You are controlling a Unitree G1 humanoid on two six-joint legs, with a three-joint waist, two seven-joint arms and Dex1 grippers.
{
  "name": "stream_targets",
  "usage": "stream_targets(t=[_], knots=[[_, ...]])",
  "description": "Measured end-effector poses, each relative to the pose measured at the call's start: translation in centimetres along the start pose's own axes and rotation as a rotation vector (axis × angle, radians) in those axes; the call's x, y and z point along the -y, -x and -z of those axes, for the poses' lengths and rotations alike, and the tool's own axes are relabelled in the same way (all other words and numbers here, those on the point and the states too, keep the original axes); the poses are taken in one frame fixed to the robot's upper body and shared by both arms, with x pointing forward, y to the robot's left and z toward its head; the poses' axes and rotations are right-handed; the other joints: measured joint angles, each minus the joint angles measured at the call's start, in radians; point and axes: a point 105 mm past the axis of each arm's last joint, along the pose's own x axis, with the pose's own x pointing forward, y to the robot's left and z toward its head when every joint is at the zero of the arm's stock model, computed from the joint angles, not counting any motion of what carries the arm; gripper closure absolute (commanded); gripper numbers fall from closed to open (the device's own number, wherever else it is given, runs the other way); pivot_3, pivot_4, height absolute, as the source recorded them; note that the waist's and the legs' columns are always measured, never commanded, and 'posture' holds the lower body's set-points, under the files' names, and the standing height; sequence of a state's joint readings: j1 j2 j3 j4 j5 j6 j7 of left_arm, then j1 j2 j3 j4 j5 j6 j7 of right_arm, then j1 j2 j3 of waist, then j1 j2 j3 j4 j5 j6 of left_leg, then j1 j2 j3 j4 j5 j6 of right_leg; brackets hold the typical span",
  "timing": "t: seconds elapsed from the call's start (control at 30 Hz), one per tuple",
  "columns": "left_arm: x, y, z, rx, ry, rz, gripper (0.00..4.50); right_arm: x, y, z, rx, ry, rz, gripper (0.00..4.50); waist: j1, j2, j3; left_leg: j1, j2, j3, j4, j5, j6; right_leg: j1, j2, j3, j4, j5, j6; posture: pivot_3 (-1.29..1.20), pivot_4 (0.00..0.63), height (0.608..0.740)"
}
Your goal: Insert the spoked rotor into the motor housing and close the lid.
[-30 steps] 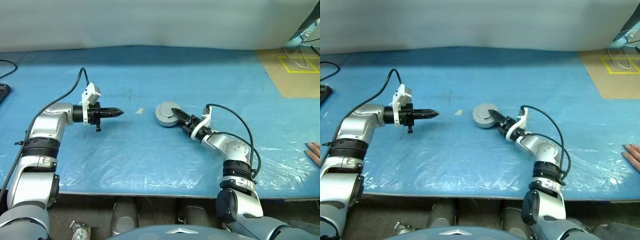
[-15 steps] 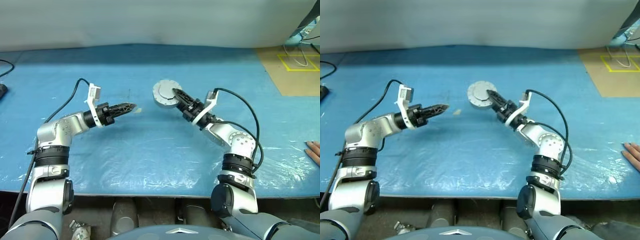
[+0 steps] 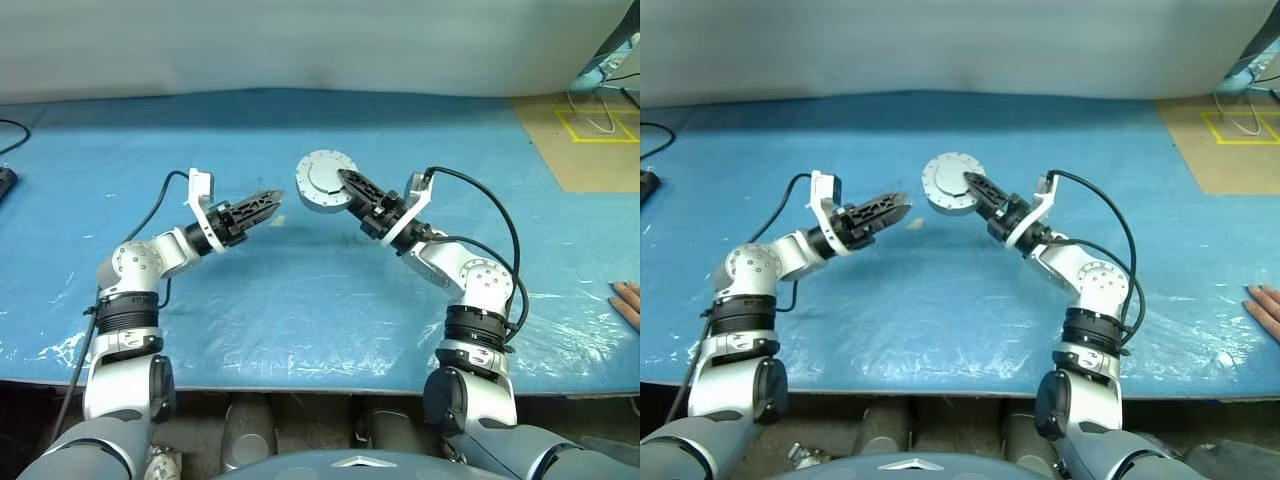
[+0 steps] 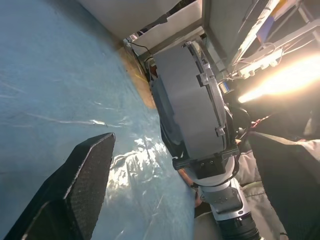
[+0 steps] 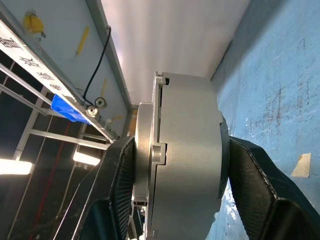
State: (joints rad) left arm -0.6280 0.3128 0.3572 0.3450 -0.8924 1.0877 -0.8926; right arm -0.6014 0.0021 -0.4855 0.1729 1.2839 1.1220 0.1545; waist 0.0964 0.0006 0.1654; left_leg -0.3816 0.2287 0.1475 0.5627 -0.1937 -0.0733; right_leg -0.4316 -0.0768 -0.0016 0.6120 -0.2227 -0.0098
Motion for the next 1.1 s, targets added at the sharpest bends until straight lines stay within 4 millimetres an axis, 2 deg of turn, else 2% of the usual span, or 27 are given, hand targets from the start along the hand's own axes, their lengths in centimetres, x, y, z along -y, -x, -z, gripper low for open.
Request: stream_targets(t=[0.2,0.5,0.63,0.8,0.9,1.0,1.1], knots=[[0.7,-2.3,0.2,0.037,0.067,0.063,0.03,-0.2,-0.3,0.4,-0.027,0.006,-0.002,2.04,0.0,0.0,0.0,0.0,0.0,0.0,0.002,0.0,0.0,0.0,0.0,0.0,0.002,0.0,0.0,0.0,0.15,0.74],[-0.7,-4.5,1.3,0.076,0.163,0.054,0.03,-0.1,-0.4,0.7,-0.045,0.013,0.014,2.04,0.0,0.0,0.0,0.0,-0.001,-0.001,0.003,0.0,0.0,0.0,0.0,0.001,0.004,0.0,0.001,0.0,0.15,0.74],[-0.7,-5.7,1.3,0.081,0.158,0.063,0.03,-0.1,-0.4,0.7,-0.05,0.018,0.019,2.04,0.001,-0.001,0.0,0.0,-0.001,-0.001,0.004,0.0,0.0,0.0,0.0,0.001,0.005,0.001,0.001,0.0,0.15,0.74],[-0.8,-6.9,2.2,0.046,0.163,0.064,0.03,0.0,-0.4,0.9,-0.06,0.019,0.024,2.04,0.0,-0.001,0.0,0.0,-0.001,-0.001,0.005,0.0,0.0,0.0,0.0,0.001,0.005,0.001,0.001,0.0,0.15,0.74],[-0.8,-7.0,2.4,0.038,0.16,0.065,0.64,0.2,-0.3,0.9,-0.058,0.018,0.034,2.04,0.0,-0.001,0.0,0.0,-0.001,-0.001,0.005,0.0,0.0,0.0,0.0,0.001,0.006,0.001,0.001,0.0,0.15,0.74],[-0.8,-6.8,2.3,0.044,0.175,0.076,1.61,0.5,-0.2,0.9,-0.053,0.016,0.05,2.04,0.0,-0.001,0.0,0.0,-0.001,-0.001,0.006,0.0,0.0,0.0,0.0,0.001,0.006,0.001,0.001,0.0,0.15,0.74],[-1.0,-6.7,2.4,0.049,0.191,0.072,1.69,0.6,-0.3,1.0,-0.054,0.016,0.057,2.04,0.0,-0.001,0.0,0.0,-0.001,-0.001,0.006,0.0,0.0,0.0,0.0,0.001,0.007,0.001,0.001,0.0,0.15,0.74]])
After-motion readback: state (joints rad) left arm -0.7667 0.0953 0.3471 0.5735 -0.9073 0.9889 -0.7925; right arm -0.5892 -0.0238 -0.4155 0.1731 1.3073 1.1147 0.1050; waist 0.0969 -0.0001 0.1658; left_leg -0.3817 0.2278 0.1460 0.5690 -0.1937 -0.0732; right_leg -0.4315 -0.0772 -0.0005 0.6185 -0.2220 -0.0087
